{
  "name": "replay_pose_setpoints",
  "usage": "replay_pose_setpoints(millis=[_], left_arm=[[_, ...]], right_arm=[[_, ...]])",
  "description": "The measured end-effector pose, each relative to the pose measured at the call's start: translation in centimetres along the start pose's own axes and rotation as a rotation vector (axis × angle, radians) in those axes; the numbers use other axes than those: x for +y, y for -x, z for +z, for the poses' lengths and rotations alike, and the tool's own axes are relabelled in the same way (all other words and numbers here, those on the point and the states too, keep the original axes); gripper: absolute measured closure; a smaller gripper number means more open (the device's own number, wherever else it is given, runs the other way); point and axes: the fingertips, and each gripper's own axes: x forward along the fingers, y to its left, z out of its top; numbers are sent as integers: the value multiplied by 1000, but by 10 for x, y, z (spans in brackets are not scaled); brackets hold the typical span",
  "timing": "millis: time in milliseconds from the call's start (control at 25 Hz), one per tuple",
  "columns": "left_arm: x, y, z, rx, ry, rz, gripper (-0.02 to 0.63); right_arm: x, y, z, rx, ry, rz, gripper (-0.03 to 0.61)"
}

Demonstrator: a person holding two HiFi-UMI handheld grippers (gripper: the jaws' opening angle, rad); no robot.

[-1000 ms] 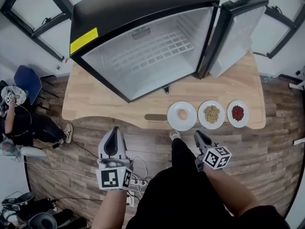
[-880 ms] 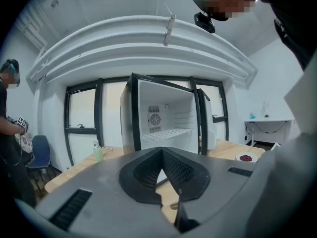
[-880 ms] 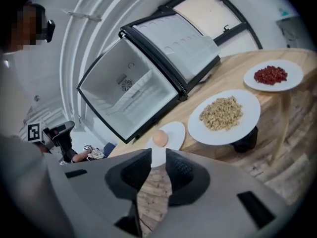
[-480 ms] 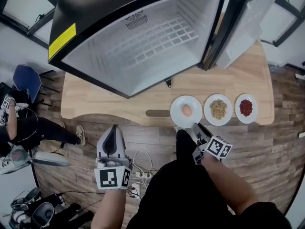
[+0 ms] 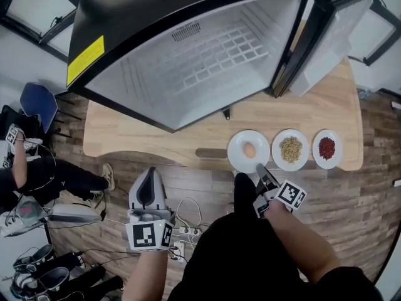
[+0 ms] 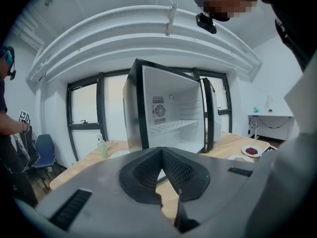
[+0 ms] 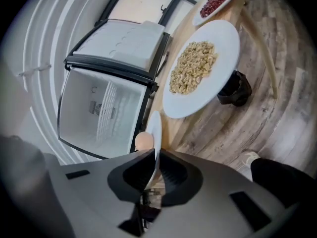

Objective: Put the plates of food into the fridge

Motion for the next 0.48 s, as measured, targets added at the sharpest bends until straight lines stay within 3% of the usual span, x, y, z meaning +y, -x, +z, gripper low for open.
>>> replay_pose_setpoints(millis=[480], left_arm=[[1, 7, 14, -38, 11, 28, 609]], right_arm=[[46, 4, 15, -12, 41, 111, 548]])
